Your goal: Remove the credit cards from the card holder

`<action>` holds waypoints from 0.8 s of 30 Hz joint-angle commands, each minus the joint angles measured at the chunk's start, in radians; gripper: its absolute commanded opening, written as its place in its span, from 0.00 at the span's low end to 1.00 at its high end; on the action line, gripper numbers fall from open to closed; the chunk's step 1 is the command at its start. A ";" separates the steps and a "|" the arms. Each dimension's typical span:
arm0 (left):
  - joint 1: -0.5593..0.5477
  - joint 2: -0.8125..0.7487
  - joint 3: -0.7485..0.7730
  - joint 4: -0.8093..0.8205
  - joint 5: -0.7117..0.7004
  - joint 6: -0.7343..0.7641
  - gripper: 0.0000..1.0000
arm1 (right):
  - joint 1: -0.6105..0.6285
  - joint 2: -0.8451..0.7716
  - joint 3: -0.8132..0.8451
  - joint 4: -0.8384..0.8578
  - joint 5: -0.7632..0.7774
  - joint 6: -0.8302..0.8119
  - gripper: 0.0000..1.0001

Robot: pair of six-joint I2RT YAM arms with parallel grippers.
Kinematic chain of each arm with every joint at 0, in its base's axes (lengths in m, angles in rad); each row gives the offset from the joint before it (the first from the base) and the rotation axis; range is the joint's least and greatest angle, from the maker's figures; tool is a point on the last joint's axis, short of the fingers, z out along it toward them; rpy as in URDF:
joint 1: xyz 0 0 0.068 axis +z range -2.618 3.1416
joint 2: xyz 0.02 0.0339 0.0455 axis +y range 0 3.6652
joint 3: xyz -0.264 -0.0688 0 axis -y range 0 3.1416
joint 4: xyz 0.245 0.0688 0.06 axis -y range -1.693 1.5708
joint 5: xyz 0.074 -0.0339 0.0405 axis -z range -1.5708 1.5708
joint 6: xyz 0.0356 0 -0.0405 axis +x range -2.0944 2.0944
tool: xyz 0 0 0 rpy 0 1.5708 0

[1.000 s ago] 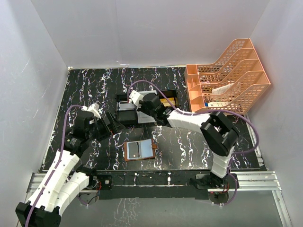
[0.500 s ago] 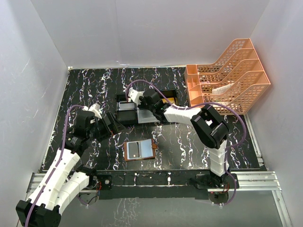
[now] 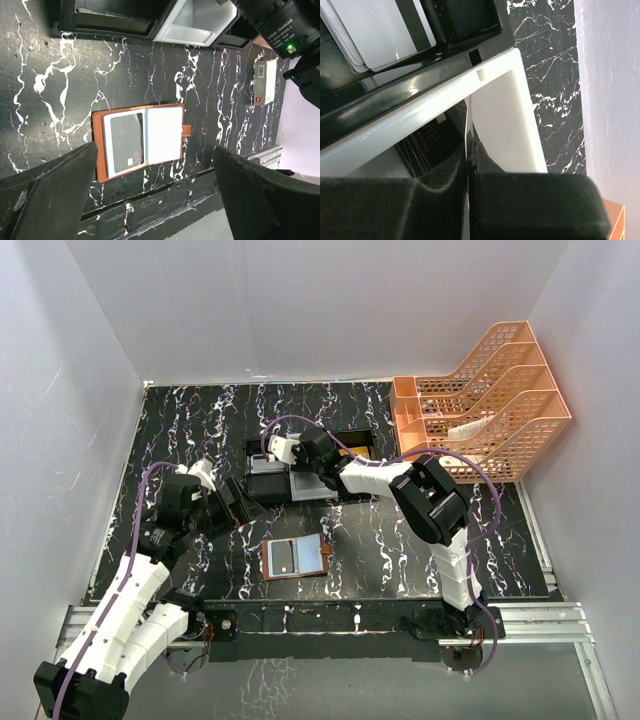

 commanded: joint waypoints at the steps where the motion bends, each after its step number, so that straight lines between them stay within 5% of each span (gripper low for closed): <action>1: 0.001 -0.011 -0.007 -0.001 0.031 -0.005 0.99 | -0.007 0.013 0.079 -0.042 -0.033 -0.041 0.01; 16: 0.001 -0.023 -0.035 0.021 0.056 -0.026 0.99 | -0.009 -0.021 0.057 -0.087 -0.050 -0.043 0.44; 24: 0.001 -0.012 -0.051 0.046 0.095 -0.029 0.99 | -0.012 -0.073 0.033 -0.079 -0.081 0.032 0.55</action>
